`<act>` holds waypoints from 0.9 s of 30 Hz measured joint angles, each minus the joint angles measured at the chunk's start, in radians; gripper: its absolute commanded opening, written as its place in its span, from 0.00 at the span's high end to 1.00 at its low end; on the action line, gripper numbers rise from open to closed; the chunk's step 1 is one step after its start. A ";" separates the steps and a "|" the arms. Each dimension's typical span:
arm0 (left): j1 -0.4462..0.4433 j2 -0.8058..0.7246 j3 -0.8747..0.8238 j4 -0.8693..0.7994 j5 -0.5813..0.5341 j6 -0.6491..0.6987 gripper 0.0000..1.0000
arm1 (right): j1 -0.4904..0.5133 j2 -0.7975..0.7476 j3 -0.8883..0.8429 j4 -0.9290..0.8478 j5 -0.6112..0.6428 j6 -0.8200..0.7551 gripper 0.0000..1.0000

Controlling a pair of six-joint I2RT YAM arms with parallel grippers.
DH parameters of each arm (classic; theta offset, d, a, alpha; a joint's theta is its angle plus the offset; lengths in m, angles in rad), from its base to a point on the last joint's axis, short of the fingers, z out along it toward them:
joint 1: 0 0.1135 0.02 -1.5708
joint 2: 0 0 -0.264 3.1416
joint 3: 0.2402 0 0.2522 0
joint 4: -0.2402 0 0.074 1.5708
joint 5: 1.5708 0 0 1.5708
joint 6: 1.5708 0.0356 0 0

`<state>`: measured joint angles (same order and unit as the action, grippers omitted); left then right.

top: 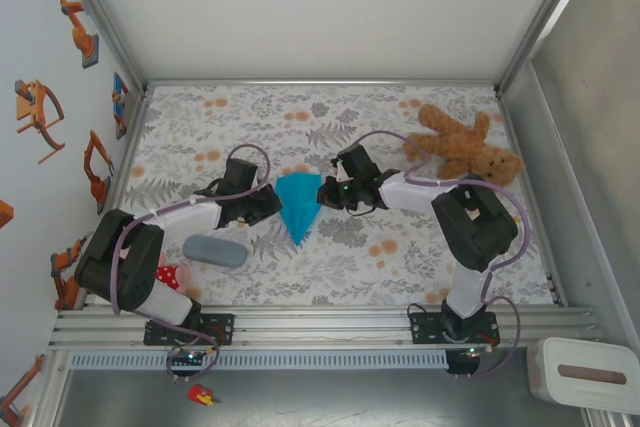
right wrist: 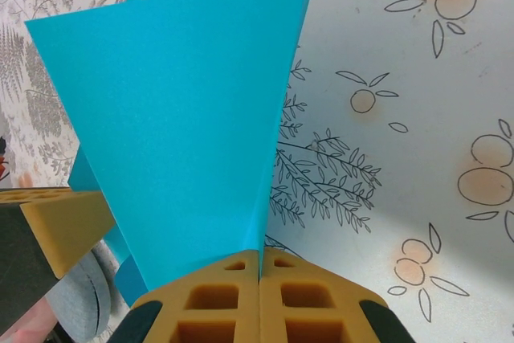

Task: Fold a paper plane with a square sheet of paper (pick it up from the middle)
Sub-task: Turn over a paper plane at the top-center of the table.

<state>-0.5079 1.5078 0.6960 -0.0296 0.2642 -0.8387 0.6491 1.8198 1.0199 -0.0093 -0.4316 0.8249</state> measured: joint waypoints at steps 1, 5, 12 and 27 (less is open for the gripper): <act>0.000 0.004 0.000 -0.006 -0.006 0.000 0.94 | 0.000 0.002 -0.001 0.000 0.002 0.000 1.00; 0.000 0.008 -0.003 -0.028 -0.022 0.000 0.92 | 0.000 0.009 -0.005 -0.001 0.005 0.000 1.00; 0.000 -0.021 -0.003 -0.093 -0.053 0.001 0.78 | 0.000 0.021 -0.006 -0.001 0.001 0.000 1.00; -0.134 -0.165 0.009 -0.169 -0.088 0.001 0.60 | 0.000 0.041 -0.005 0.000 -0.029 0.001 1.00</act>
<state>-0.6418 1.3426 0.7052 -0.1982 0.1764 -0.8379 0.6491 1.8606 1.0145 -0.0097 -0.4606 0.8261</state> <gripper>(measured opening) 0.390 0.048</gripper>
